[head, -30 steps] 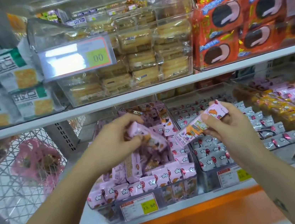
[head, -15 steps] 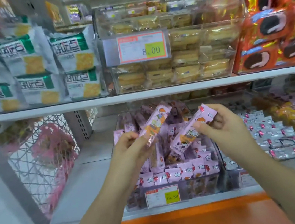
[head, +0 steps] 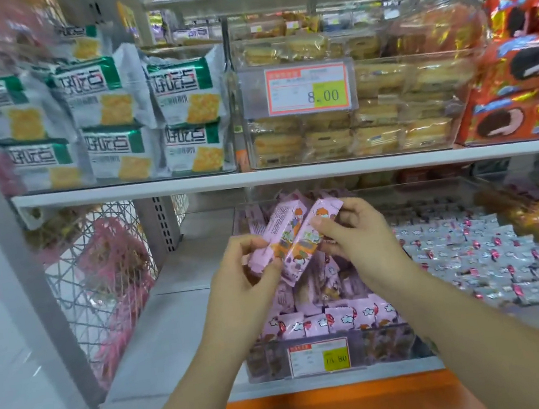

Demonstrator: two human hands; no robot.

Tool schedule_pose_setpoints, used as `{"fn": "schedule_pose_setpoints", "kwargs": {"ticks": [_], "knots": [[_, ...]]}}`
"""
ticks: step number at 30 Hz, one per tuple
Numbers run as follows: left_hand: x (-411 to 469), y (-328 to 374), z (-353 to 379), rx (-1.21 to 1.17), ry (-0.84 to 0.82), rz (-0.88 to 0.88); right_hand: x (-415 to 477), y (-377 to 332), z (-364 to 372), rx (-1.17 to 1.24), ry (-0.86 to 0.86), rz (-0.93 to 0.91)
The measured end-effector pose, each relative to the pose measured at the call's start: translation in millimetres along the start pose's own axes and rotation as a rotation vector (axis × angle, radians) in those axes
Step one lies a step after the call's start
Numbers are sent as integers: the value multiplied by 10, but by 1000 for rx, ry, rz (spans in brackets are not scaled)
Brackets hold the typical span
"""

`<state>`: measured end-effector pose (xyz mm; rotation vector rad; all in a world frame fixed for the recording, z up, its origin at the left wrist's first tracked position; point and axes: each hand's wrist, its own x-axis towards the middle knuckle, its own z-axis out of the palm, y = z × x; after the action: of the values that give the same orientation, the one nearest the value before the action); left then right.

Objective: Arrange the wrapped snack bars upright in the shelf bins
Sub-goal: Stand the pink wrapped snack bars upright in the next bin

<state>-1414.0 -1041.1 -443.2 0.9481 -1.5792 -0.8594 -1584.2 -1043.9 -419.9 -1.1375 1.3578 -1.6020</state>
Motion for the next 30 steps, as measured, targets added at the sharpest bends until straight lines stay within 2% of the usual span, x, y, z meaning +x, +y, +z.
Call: {"fn": "schedule_pose_setpoints", "kwargs": {"ticks": [4,7,9,12,17,20,25,30], "knots": [[137,-78,-108,-8,231,-6,104,-16,41,276,220,-1],[212,-142,-121,-45,301,-28,132,47,-10,331,334,-37],[258,-219,-82,-12,311,-30,150,67,-56,235,405,-92],[293,-287,-8,82,300,-13,245,66,-219,-109,524,-200],[282,-199,95,207,341,55,437,59,-493,-499,522,-218],[303,-226,82,231,380,63,546,57,-527,-575,510,-166],[313,-309,66,274,405,52,693,170,-588,-752,307,-93],[344,-351,30,284,428,11,671,190,-640,-868,202,-218]]}}
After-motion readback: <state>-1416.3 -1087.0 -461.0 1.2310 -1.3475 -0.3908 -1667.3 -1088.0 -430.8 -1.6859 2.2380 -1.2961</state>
